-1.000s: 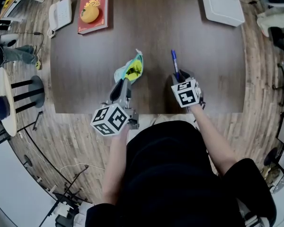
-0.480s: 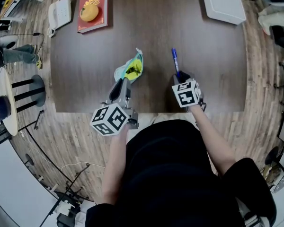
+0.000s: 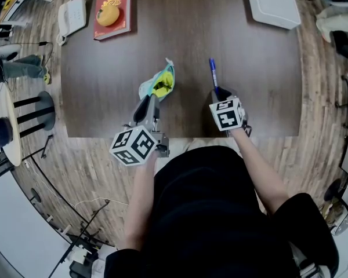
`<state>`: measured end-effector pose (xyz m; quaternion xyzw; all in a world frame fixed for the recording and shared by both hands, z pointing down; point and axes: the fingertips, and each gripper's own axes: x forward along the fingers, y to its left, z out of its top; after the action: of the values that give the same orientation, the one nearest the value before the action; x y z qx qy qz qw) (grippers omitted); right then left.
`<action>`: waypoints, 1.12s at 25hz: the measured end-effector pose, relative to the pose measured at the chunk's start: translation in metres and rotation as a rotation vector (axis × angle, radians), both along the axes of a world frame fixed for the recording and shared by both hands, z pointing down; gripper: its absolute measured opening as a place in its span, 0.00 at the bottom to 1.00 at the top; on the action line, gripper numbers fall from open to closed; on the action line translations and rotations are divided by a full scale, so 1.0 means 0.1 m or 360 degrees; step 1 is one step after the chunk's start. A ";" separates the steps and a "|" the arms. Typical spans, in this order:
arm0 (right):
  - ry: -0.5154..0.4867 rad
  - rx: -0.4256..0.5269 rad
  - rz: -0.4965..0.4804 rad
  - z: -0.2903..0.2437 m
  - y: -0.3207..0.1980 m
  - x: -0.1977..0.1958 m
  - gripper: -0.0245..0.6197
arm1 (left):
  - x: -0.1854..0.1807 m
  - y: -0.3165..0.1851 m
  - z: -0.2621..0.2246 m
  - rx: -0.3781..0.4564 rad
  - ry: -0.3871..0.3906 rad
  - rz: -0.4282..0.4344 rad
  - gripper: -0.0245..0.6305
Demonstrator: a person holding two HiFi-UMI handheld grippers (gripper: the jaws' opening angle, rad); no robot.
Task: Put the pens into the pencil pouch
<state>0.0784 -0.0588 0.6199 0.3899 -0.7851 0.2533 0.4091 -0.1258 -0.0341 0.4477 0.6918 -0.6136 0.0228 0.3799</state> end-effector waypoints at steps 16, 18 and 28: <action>-0.0008 -0.0018 -0.0026 0.02 -0.03 0.01 0.10 | 0.01 -0.02 0.01 0.0000 -0.0004 -0.0010 0.11; -0.0019 -0.0030 -0.0030 0.01 -0.02 0.01 0.10 | 0.01 -0.02 0.01 0.0002 -0.0004 -0.0009 0.11; -0.0062 -0.0004 -0.0075 -0.18 -0.02 -0.03 0.10 | 0.02 -0.03 0.00 0.0009 0.0000 -0.0010 0.11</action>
<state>0.0751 -0.0607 0.6019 0.3659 -0.8016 0.2521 0.4000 -0.1238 -0.0369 0.4480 0.6909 -0.6159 0.0199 0.3780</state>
